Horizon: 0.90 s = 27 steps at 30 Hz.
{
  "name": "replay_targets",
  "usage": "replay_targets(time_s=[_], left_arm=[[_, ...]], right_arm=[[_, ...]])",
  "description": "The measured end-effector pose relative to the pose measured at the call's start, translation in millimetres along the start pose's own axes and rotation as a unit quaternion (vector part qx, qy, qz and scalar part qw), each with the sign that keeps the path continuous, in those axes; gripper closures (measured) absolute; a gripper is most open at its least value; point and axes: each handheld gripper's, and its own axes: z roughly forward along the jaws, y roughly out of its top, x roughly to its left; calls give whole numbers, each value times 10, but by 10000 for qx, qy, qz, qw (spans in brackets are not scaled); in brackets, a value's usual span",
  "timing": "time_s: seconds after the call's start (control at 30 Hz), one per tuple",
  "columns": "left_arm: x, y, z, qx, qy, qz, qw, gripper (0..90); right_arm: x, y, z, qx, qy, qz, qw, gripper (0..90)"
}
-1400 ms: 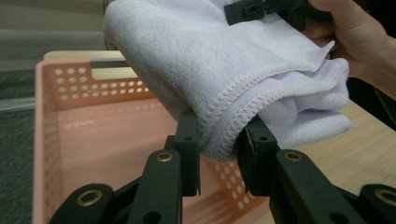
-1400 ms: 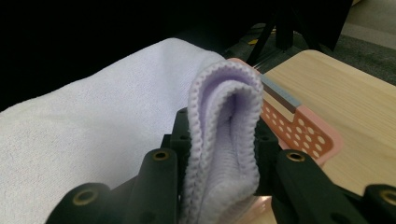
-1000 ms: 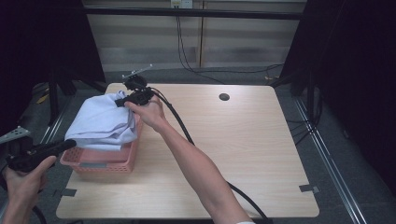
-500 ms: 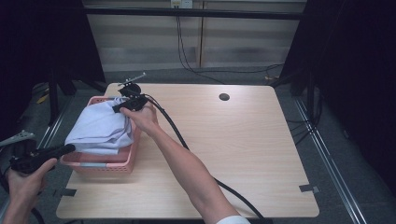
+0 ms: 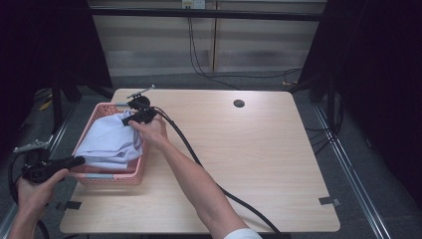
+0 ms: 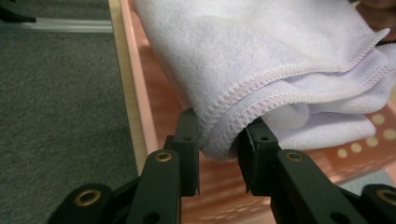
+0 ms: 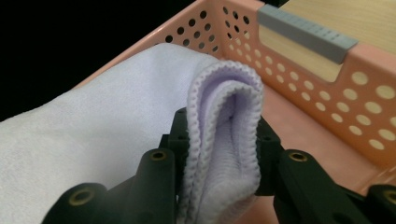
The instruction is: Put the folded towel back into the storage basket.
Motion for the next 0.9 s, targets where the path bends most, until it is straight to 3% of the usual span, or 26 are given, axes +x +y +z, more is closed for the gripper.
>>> replay_targets(time_s=[0.1,0.2,0.27,0.4,0.57,0.9], left_arm=[[-27,-5,10,93,77,107,9999,661],[-64,-7,18,131,84,194,9997,547],[-106,0,3,70,56,239,9997,487],[-216,56,-46,-96,13,348,9993,425],[-341,127,-42,-245,-8,416,9988,404],[-612,150,43,-357,-109,513,9980,393]], right_arm=[[-21,-34,32,-33,28,-53,10000,604],[-32,-55,70,-28,29,-123,9999,508],[-38,-51,67,-59,-40,-104,9999,409],[-74,0,3,-180,-73,-236,9995,347],[-154,46,-157,-232,-156,-335,9990,333],[-284,-95,-711,-478,204,-677,9964,287]])
